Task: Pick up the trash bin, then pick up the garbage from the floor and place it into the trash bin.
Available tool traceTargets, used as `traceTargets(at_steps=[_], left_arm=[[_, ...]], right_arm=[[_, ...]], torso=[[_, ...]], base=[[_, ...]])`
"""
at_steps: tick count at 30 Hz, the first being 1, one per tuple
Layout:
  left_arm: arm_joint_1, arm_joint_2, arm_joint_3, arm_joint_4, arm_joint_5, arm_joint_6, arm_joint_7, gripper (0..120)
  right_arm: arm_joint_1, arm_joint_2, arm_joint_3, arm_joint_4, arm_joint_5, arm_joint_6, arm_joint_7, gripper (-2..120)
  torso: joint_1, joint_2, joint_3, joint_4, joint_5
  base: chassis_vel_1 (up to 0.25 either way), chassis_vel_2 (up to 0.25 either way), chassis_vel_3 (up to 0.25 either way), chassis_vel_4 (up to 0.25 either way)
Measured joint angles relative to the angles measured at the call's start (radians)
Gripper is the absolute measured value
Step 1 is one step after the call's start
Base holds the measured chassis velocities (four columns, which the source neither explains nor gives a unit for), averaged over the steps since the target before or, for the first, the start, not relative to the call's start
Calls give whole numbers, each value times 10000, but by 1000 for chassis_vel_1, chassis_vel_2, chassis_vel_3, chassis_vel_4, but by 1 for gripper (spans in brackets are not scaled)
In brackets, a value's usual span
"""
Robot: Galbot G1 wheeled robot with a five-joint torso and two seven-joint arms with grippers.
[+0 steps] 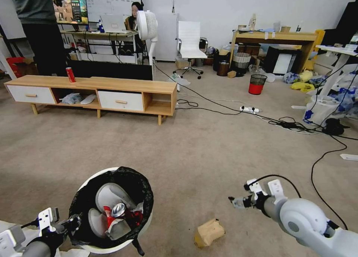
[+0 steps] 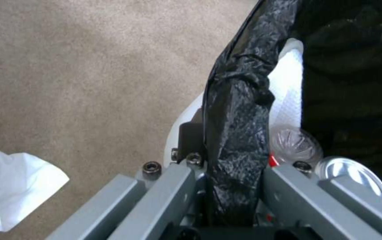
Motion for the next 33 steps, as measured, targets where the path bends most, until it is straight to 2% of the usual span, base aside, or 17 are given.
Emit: traceTargets(at_steps=[2,3,9,16,21,33], left_arm=[[-17,1,6,35,7,0,6,1],[-83,2,15,102,14,0,14,1],[-227,-3,20,267,16,0,42,1],[-335,20,75,410,17,0,47,1],[-422,6,136,580,56,0,87,1],[-542,-109,186,631,110,0,119,1]], right_arm=[[159,-28,-349,-219,-322,0,-337,100],[441,-92,-954,-593,-1224,8,-1142,100],[1269,162,-2416,-1168,-2074,18,-1742,100],[1545,544,-3065,-1700,-2676,51,-1954,100],[1731,959,-3588,-2410,-3641,483,-2065,100],[1927,781,-4405,-2940,-5016,1565,-2026,100]], torso=[[0,0,0,-1,-2],[0,0,0,0,-4],[0,-1,0,1,-1],[0,0,0,-1,-4],[0,0,0,1,0],[0,0,0,-2,-1]], base=[[0,0,0,0],[0,0,0,0],[0,0,0,0],[0,0,0,0],[0,0,0,0],[0,0,0,0]])
